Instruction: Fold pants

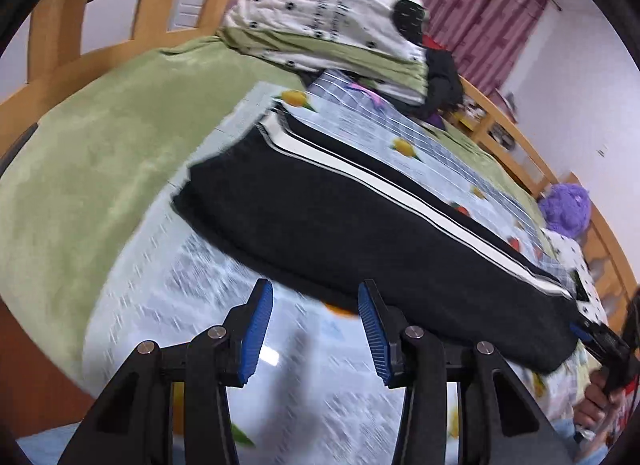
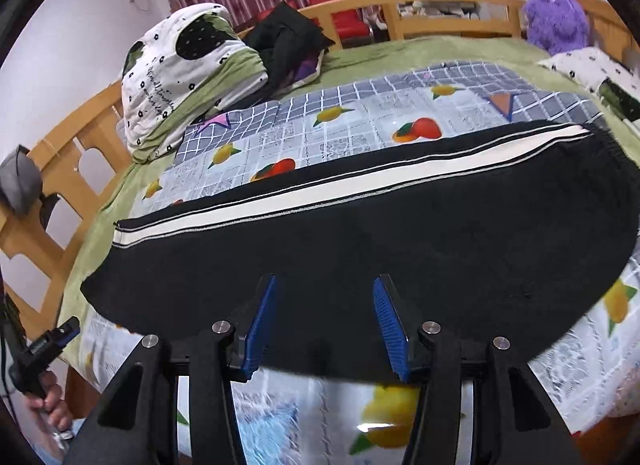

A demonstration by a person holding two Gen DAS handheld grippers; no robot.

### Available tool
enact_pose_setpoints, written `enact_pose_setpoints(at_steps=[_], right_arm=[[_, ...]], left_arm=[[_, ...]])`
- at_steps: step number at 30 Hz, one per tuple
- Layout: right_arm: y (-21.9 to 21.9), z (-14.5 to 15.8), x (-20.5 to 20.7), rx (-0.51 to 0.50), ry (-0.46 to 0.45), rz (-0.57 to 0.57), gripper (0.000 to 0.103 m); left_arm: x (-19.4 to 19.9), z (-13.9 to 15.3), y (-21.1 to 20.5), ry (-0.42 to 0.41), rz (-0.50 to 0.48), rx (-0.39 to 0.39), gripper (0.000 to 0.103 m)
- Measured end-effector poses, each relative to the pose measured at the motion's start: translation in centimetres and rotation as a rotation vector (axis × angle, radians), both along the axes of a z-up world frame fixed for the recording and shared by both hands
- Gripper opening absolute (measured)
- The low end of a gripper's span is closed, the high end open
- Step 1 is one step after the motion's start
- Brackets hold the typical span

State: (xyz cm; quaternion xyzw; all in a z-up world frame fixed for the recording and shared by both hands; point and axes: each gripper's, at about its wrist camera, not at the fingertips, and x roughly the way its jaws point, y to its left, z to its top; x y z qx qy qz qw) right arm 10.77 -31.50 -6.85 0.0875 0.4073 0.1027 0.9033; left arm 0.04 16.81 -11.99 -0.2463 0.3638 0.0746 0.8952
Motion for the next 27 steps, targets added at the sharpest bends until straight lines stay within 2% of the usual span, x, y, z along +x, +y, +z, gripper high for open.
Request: enact_pose_setpoints(at_steps=[5,10,11,12,13,16,17,20,22,24,27], right_arm=[[0.9,-0.7,1.7,-0.085,-0.004,-0.035,0.05],[1.6,-2.2,3.4,-0.124,0.033,-0.038,0.05],[1.9,-2.6,3.7,-0.138,0.04,-0.038,0.05],[2.1,-2.9,4.0,-0.146,0.049,-0.037,0.05],[2.5,-3.3,4.5,-0.152,0.063,-0.034,0.05],[3.1,-3.9,4.8,-0.151,0.074,-0.023,0.05],[3.3,-4.0,4.7,-0.158,0.068,-0.022,0.05],[3.8,-4.5,4.4,-0.165,0.07,-0.002,0.05],[4.5,-5.2,4.2,-0.146,0.098,0.028,0.05],[5.7,-6.0,3.8,-0.157,0.112,0.077,0.05],[7.5,-7.3,3.0,-0.232,0.122,0.127,0.05]], left_arm=[[2.6,-2.1,4.9,0.008,0.151,-0.087,0.041],[5.0,-3.4,7.6,0.006,0.186,-0.096,0.041],[5.5,-3.4,7.8,0.011,0.18,-0.103,0.035],[6.0,-3.3,8.0,0.007,0.18,-0.087,0.007],[6.1,-2.9,8.2,0.001,0.192,-0.057,0.008],[4.3,-2.0,10.1,-0.094,0.194,-0.128,0.008],[3.9,-2.1,10.3,-0.087,0.201,-0.118,0.008],[4.6,-4.6,10.0,0.036,0.182,-0.121,0.01],[3.9,-4.6,9.9,0.036,0.171,-0.14,0.012],[2.8,-4.3,9.8,0.029,0.183,-0.178,0.034],[2.6,-4.6,9.3,0.002,0.141,-0.235,0.037]])
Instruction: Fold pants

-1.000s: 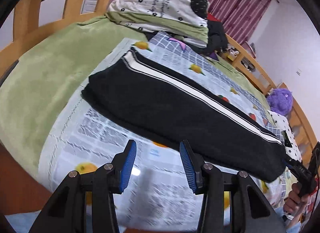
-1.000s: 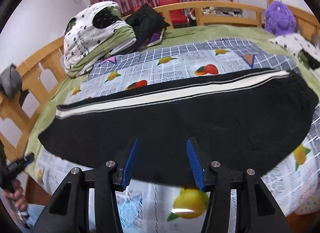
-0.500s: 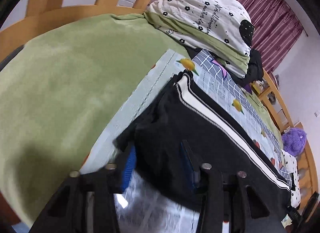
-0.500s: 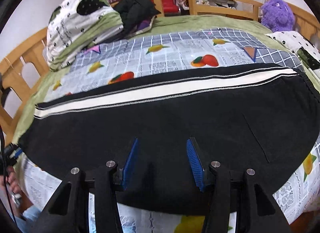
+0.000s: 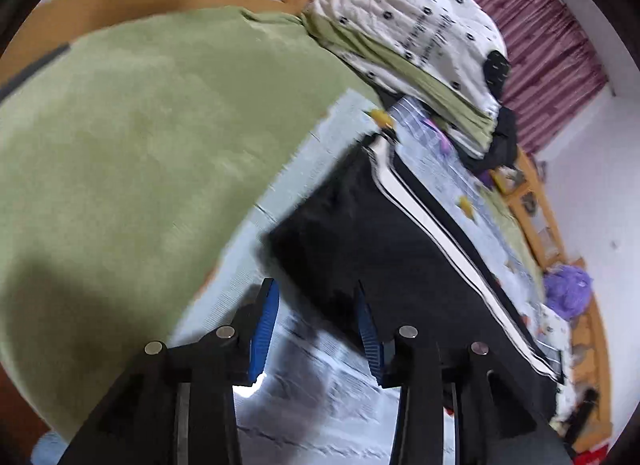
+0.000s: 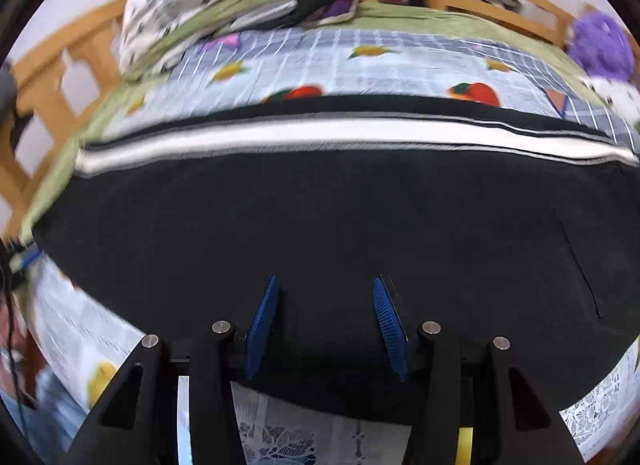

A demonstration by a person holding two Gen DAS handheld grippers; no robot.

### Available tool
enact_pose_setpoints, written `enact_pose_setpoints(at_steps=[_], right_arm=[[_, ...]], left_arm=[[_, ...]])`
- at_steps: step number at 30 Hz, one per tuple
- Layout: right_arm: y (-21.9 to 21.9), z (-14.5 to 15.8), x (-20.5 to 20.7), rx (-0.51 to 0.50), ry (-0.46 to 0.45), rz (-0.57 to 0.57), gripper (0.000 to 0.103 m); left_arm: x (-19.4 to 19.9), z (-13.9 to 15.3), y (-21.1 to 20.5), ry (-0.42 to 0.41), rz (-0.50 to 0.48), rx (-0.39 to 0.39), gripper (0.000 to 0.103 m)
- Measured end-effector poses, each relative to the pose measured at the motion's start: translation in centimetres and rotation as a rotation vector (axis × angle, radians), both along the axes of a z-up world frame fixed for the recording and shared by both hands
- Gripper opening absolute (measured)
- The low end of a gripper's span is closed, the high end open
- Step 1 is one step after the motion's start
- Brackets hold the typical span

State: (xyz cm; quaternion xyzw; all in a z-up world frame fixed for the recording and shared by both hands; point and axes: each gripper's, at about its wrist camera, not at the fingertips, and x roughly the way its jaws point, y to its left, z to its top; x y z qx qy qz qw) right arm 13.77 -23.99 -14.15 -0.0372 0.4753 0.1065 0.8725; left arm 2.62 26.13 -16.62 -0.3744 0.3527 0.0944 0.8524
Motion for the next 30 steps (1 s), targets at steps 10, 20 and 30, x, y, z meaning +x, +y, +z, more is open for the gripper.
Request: enact_pose_setpoints(at_steps=[10,20,30], right_arm=[[-0.6,0.3,-1.3,0.01,-0.02,-0.005,0.05],[-3.1,3.2,-2.2,0.097,-0.092,-0.048,0.05],[-7.4,6.2,-4.4,0.173,-0.173,-0.103,0.05]], left_arm=[[2.5,-1.2,1.0,-0.041,0.124,-0.077,0.037],[3.4,5.1,-1.9,-0.114,0.132,0.086,0.012],[8.6,13.4,-21.7,-0.255,-0.298,0.219,0.011]])
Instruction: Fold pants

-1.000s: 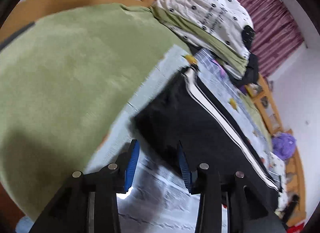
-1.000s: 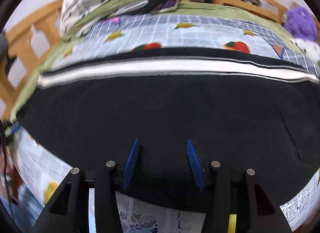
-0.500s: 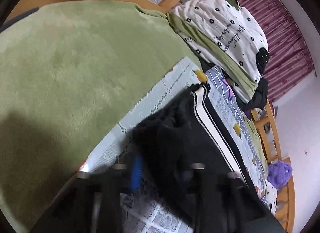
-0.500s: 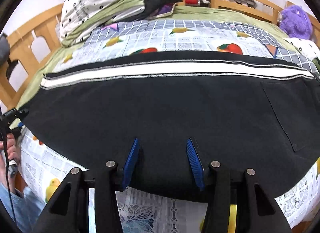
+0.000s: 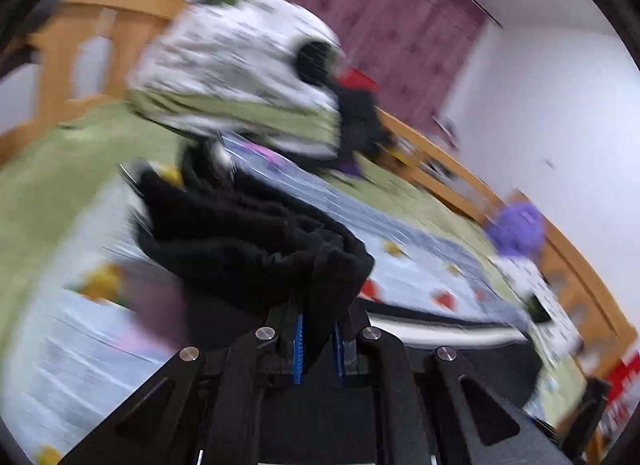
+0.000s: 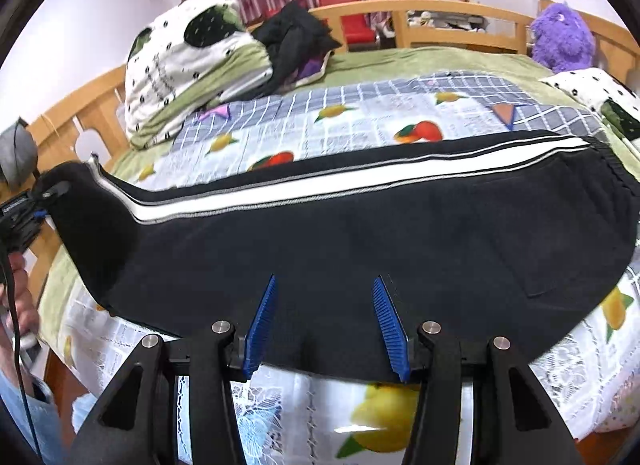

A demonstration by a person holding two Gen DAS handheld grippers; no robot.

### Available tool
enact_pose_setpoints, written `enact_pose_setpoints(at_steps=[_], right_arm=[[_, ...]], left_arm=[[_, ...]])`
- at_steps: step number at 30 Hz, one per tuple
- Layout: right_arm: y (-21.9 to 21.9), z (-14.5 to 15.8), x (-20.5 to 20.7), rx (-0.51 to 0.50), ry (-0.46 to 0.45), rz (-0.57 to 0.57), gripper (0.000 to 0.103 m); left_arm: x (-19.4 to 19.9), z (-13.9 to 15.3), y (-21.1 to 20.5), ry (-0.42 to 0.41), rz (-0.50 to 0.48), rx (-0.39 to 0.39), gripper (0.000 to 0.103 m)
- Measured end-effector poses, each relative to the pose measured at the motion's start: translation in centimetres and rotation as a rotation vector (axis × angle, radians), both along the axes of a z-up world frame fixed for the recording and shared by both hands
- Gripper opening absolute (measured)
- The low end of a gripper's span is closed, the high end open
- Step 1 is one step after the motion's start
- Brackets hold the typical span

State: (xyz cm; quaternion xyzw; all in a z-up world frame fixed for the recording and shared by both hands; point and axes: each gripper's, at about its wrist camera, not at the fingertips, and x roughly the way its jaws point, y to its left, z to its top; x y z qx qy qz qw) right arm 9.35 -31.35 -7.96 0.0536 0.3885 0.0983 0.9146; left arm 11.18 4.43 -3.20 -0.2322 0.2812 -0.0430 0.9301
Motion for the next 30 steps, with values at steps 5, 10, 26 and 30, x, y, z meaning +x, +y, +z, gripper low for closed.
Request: enact_pose_setpoints(at_steps=[5,10,26,30], right_arm=[[-2.8,0.9,-1.1,0.028,-0.026,-0.047,0.05],[-5.3,0.6,-1.8,0.069,-0.014,-0.096,0.05],[0.4,-0.6,3.1,0.078,0.083,0.11,0.055],[2.3,-2.3,5.9,0.106,0.148,0.11,0.067]], left_arm=[[2.4,-3.3,-9.3,0.086,-0.163,0.026,0.011],[3.4,-7.9,-14.9,0.211,-0.316,0.014,0.011],[-5.5,-5.0,-4.7,0.136,-0.269,0.102,0.061],[-6.5,-5.7,-0.5,0.158,-0.176,0.133,0.061]])
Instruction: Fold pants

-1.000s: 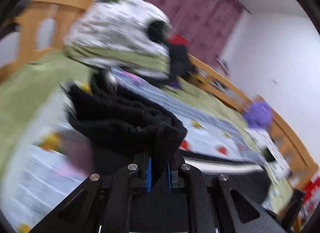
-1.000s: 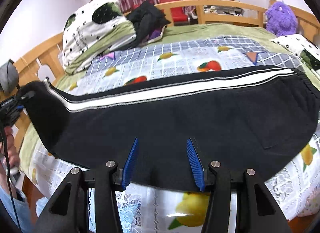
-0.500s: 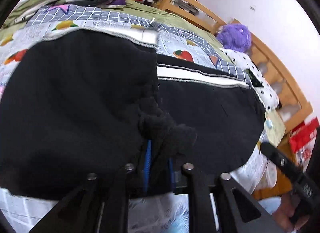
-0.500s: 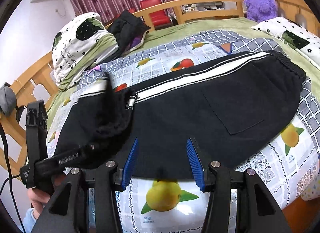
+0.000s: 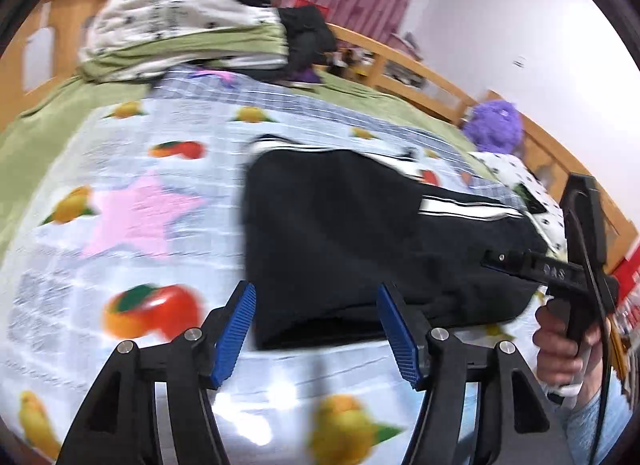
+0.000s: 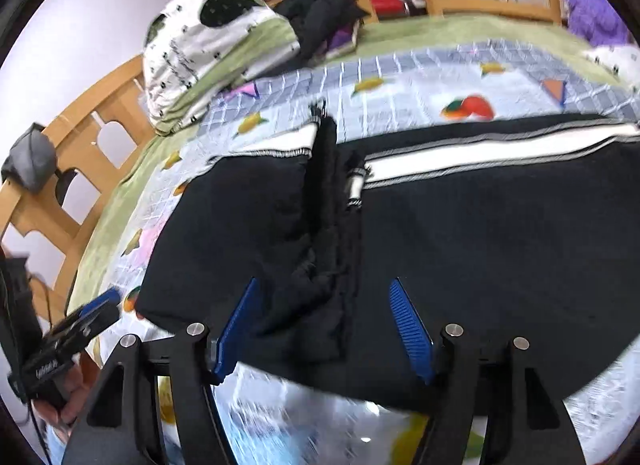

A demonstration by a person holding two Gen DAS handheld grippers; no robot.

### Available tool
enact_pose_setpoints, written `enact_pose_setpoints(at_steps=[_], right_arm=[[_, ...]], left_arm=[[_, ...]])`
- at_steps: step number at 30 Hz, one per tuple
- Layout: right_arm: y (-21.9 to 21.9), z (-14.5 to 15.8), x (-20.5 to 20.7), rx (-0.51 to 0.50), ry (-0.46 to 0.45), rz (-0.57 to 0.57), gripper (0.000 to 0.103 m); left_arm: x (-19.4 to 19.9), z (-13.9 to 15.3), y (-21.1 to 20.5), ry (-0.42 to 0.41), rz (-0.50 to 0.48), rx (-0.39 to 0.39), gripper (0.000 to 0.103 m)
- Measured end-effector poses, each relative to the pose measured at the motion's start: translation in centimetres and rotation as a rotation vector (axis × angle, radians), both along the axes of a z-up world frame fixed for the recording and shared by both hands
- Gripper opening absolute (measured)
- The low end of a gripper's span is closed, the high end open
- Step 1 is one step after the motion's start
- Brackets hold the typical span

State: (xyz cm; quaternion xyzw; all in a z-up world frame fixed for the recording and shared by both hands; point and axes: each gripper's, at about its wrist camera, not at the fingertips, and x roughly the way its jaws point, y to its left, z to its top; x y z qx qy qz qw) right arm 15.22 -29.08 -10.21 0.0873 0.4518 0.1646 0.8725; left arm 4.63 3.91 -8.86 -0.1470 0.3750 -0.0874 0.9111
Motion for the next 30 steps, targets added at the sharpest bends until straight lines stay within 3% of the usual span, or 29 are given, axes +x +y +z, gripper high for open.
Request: enact_pose_setpoints(at_steps=[5,7,10,12,17,19,21,22,24,27,28,30], right_arm=[[2.3,-5.1,4.5,0.007,0.194,-0.048,0.062],[3.2,-5.0,4.5,-0.039,0.133,-0.049,0.036],[4.5,-4.3,4.2,-0.107,0.082,-0.005,0.021],[3.6,-2.9,3.7,-0.035,0.041,-0.021,0.02],[1.8,-1.4,3.1,0.101,0.02,-0.033,0.019],[1.4,-1.6,2.9,0.13,0.026,-0.037,0.019],[1.1,-1.1,2.5,0.146,0.009,-0.033,0.018],[1.1,-0.5,2.2,0.15,-0.008,-0.031,0.018],[0.1,0.6,1.5,0.148,-0.05,-0.031,0.018],[-2.5,1.7,0.6,0.16,-0.082,-0.045,0.017],[-3.1,1.7,0.6,0.17,-0.081,-0.053,0.017],[-4.4,1.2,0.5,0.147,-0.077,-0.085,0.017]], left_arm=[[-1.3,-2.1,4.3,0.038,0.069,-0.075,0.061],[-1.6,-2.9,5.0,0.039,0.074,-0.091,0.061],[-1.5,-3.7,4.6,0.063,0.037,-0.091,0.061],[-1.1,-4.0,3.1,0.068,-0.015,-0.083,0.061],[0.7,-4.6,-1.7,0.057,-0.055,0.041,0.061],[2.2,-5.4,-3.5,0.081,0.001,0.133,0.061],[3.2,-6.1,-4.1,0.109,0.065,0.17,0.061],[3.4,-6.2,-4.0,0.096,0.099,0.171,0.06],[3.1,-5.9,-3.3,0.064,0.156,0.152,0.046],[2.4,-5.5,-2.4,0.029,0.117,0.017,0.033],[2.3,-5.3,-2.8,0.031,0.09,0.013,0.033],[2.2,-5.3,-4.2,0.039,0.059,0.083,0.033]])
